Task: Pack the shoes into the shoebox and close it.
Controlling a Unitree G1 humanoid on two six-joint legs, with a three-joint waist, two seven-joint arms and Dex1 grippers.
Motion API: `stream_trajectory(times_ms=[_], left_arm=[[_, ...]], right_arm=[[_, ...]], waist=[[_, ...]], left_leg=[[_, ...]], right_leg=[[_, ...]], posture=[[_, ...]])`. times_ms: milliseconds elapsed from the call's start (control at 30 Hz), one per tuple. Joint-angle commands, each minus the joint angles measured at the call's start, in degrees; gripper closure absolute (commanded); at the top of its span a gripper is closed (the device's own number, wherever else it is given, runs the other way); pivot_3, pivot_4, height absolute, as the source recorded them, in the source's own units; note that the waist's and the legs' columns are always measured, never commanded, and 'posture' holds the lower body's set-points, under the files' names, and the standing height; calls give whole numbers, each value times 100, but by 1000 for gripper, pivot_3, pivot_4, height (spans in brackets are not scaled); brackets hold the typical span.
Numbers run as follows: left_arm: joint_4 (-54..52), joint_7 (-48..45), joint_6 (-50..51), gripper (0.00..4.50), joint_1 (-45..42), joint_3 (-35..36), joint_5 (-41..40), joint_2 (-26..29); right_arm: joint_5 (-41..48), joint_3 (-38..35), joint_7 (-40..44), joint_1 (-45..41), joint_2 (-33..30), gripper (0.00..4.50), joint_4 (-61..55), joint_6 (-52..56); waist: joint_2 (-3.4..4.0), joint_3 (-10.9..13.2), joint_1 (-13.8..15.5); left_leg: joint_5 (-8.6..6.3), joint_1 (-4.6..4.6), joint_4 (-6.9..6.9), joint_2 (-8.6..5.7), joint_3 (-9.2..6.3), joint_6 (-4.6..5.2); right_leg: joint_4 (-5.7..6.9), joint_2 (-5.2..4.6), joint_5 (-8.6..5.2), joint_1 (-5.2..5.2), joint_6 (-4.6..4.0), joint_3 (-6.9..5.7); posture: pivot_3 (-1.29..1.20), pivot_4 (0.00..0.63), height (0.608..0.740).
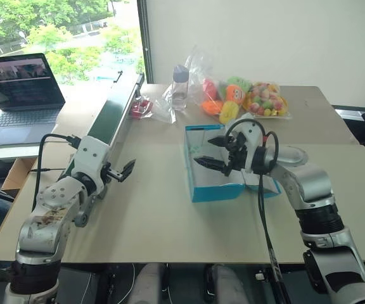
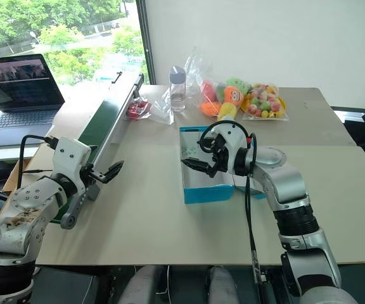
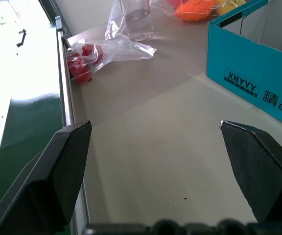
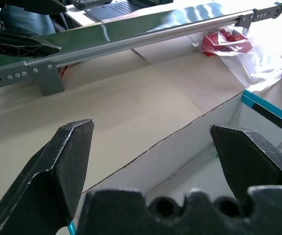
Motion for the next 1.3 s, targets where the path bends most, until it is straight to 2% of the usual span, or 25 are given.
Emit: stream_trajectory(times_ms=[33,133,267,367,500,600,767,1000,1300], left_arm=[[17,210,18,0,-48,233,44,-53],[261,540,100,0,-162,574,-15,-272],[492,974,6,0,-330,865,217,-271],[604,1253,15,0,-468,890,406,-259],[520,1099,84,0,-605,932,146,-318],[291,991,201,0,-650,1024,-256,-560],[233,746,-23,0,-550,509,-122,-497],[585,814,-402,0,-711,240,160,-516],[875,969,-677,0,-807,264,313,-702]], right_arm=[[41,-162,11,-115,-25,18,-99,-118],[-99,-244,-198,-306,110,18,110,-500],[-566,-225,-716,-570,266,18,480,-1128],[-668,-186,-714,-625,372,18,733,-1508],[-348,-160,-282,-623,402,18,780,-1154],[-145,-200,-139,-587,452,18,684,-892],[147,-161,-42,-477,513,18,236,-448],[320,-178,-66,-404,418,18,-188,16],[573,-250,-184,-380,405,18,-490,446]], waist=[[0,0,0],[0,0,-1],[0,0,-9],[-1,0,1],[-1,0,12],[-1,0,1],[-2,0,-6],[-2,-1,-5],[-2,-1,-3]], left_leg=[[0,0,0,0,0,0],[0,1,0,2,2,0],[0,0,0,6,6,0],[0,1,0,6,9,-1],[0,-1,0,4,16,0],[0,-1,0,4,23,0],[0,2,0,8,26,0],[0,3,1,11,29,0],[0,3,0,13,35,-1]], right_leg=[[0,0,0,0,0,0],[1,1,2,-1,-2,0],[3,4,9,-4,-5,-5],[2,4,10,-3,-4,-5],[0,-1,13,-1,-3,-4],[-3,-3,18,-1,-1,0],[2,2,26,-2,-9,-1],[2,2,30,-4,-14,-1],[0,-2,31,-5,-15,-1]], posture=[[0,150,740],[0,150,740],[0,150,740],[0,150,740],[0,150,740],[0,150,740],[0,150,740],[0,150,740],[0,150,740]])
